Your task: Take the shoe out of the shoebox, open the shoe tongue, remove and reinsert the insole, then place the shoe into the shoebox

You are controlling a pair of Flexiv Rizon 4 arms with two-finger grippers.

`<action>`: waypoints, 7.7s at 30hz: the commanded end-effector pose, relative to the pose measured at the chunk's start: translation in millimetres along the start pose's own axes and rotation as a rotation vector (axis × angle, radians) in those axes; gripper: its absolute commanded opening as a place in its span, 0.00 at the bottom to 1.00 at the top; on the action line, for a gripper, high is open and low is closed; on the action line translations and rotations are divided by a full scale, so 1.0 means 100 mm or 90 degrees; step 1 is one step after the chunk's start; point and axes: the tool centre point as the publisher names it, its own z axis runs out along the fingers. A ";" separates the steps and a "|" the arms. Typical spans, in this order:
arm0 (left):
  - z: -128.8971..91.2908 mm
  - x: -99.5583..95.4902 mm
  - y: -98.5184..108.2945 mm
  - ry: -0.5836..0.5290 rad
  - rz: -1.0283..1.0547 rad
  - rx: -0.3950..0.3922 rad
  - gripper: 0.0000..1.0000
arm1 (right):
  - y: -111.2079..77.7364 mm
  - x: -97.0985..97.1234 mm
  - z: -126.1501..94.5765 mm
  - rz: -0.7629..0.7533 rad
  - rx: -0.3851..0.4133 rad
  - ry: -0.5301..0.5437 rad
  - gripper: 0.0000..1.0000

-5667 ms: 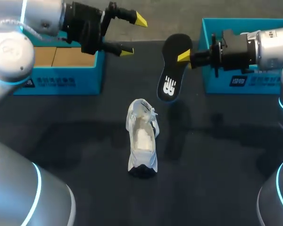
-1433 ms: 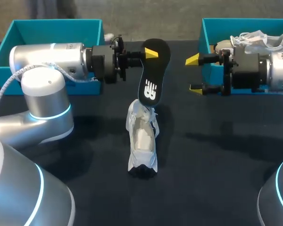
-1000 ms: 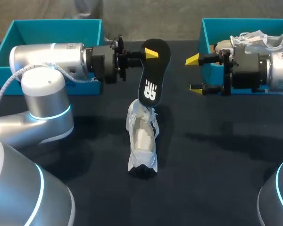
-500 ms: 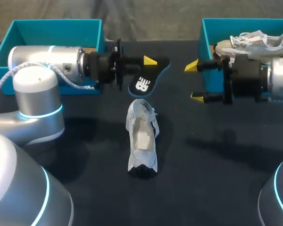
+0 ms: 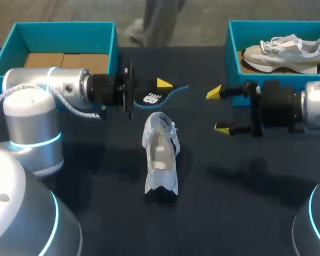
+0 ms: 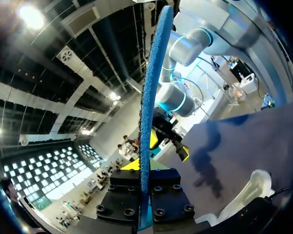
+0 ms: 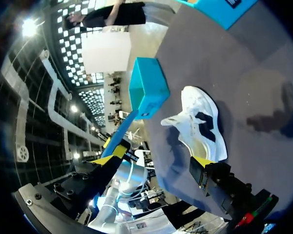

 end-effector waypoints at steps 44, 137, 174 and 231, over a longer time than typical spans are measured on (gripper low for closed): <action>-0.21 1.23 -0.24 -0.062 -0.202 0.052 0.00 | -0.68 -0.91 0.43 0.083 0.042 -0.038 1.00; -0.42 1.40 -0.15 -0.056 -0.215 0.033 0.00 | -0.69 -1.04 0.86 -0.084 0.009 -0.045 1.00; -0.76 1.48 0.15 -0.003 -0.186 -0.006 0.00 | -0.69 -1.04 0.86 -0.084 0.009 -0.045 1.00; -0.54 1.42 0.17 -0.031 -0.222 0.015 0.00 | -0.77 -1.06 0.95 -0.215 0.029 -0.099 1.00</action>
